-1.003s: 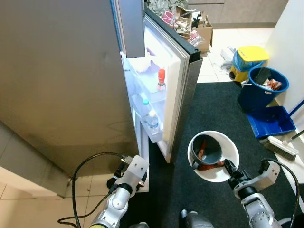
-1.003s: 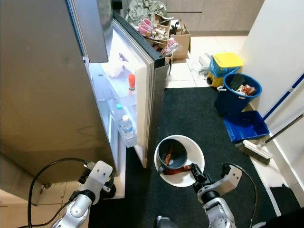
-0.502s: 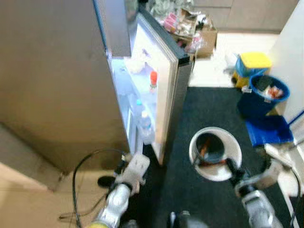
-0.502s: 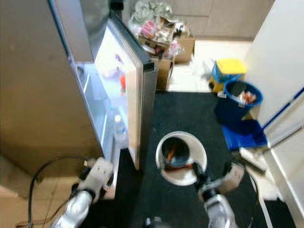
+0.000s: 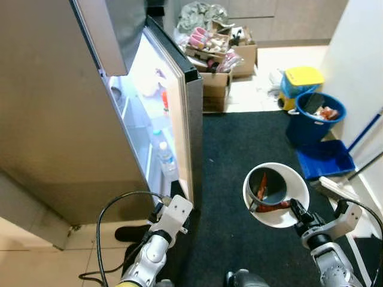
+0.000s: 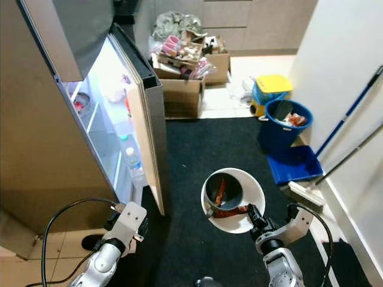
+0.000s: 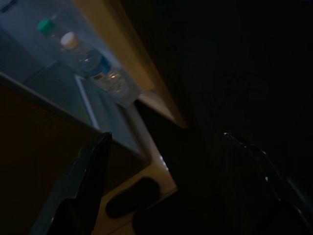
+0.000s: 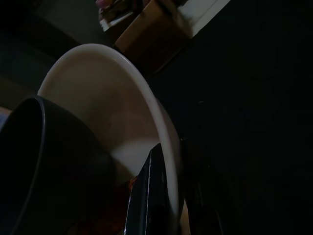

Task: Restocking fridge

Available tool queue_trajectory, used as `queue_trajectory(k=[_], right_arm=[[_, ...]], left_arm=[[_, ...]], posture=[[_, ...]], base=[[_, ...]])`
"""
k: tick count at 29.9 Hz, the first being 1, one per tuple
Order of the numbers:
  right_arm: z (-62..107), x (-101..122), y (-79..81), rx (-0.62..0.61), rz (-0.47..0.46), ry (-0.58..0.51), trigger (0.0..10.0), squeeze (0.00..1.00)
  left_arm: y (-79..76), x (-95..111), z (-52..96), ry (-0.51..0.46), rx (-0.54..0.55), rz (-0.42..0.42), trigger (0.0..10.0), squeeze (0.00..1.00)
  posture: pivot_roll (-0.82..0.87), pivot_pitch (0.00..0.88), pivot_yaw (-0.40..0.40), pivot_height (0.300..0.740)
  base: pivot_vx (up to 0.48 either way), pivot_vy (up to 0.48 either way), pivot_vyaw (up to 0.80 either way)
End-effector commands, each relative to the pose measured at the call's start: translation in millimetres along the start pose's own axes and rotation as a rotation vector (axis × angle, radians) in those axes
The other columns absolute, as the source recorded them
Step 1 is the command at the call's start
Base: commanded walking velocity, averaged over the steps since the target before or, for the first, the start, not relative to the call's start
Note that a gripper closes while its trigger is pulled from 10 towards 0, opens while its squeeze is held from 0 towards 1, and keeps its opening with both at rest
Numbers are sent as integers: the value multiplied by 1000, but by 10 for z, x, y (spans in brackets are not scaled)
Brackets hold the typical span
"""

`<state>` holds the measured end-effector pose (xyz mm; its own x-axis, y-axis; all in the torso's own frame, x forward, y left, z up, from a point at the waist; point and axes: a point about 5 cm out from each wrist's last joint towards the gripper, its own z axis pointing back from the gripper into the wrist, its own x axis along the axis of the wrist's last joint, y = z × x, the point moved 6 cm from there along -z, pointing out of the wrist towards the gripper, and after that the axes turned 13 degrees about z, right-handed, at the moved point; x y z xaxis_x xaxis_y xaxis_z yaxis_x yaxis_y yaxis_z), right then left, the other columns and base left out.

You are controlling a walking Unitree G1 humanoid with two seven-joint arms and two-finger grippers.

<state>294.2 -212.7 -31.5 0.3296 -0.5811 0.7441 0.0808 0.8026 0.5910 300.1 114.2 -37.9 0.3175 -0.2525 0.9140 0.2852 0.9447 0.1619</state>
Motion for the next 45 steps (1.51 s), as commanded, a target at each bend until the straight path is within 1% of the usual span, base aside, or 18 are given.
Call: queue_trajectory(k=[1,25,41,45], right_arm=[[1,-16,17,9,3,-4,10000,0],[6,-25,12,5,-2,-6,10000,0],[10,-21,8,6,0,-6,10000,0],[7,-19,9,6,0,-6,10000,0]], left_arm=[[-5,-73,23,26,2,2,10000,0],[-16,-72,19,30,0,-2,10000,0],[-21,-87,16,39,6,-3,10000,0],[-14,-89,13,42,11,0,10000,0]], posture=[[-74,109,-12,740],[-74,118,-10,740],[-74,120,-14,740],[-75,120,-14,740]], base=[[0,-274,0],[0,-270,0],[0,-318,0],[0,-480,0]])
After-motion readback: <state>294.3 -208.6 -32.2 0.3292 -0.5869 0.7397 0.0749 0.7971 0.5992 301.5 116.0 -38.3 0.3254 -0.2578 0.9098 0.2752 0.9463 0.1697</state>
